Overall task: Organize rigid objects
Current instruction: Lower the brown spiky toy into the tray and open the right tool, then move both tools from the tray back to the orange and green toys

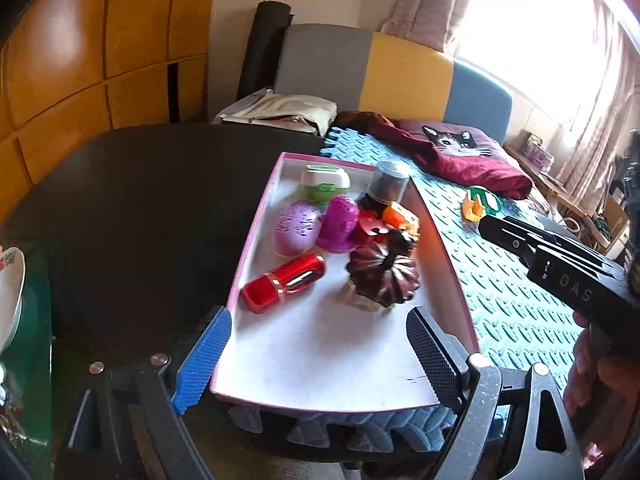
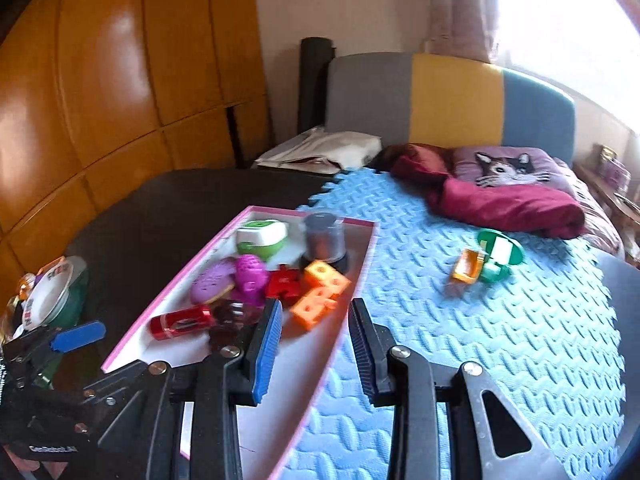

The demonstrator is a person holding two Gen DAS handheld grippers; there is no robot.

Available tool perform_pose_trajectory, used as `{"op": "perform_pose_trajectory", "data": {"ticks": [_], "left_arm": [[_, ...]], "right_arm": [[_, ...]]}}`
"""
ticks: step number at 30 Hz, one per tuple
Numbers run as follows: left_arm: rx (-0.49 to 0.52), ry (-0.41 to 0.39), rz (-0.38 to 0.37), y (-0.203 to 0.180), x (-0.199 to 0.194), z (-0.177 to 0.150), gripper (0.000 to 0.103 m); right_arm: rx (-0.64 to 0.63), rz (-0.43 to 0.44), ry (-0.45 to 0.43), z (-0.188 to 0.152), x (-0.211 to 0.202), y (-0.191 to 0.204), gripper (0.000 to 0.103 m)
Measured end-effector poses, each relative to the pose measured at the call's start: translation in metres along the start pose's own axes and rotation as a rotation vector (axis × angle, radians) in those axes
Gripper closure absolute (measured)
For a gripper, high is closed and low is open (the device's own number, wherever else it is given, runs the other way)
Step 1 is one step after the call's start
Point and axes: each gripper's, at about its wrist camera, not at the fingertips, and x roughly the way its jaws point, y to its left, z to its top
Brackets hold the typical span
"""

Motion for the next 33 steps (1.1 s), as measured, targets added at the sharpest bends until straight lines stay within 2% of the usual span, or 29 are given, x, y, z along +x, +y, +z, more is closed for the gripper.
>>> {"op": "perform_pose_trajectory", "data": {"ticks": [9, 19, 21, 26, 33], "left_arm": [[0.05, 0.024, -0.052, -0.038, 0.005, 0.006, 0.013], [0.161, 0.037, -0.119, -0.103, 0.018, 0.026, 0.013], [0.188, 0.04, -0.127, -0.12, 0.025, 0.034, 0.009], [0.24, 0.05, -0.135, -0.16, 0.053, 0.06, 0.008], [0.227, 0.095, -0.088, -0.2, 0.107, 0.088, 0.008]], "right_arm": [[0.075, -0.053, 0.02, -0.011, -0.002, -0.043, 0.068], [0.146, -0.159, 0.028, -0.032, -0.006, -0.107, 0.068], [0.169, -0.19, 0.025, -0.036, -0.006, -0.122, 0.068], [0.223, -0.265, 0.014, -0.047, -0.009, -0.155, 0.068], [0.305, -0.293, 0.007, -0.058, -0.011, -0.184, 0.068]]}}
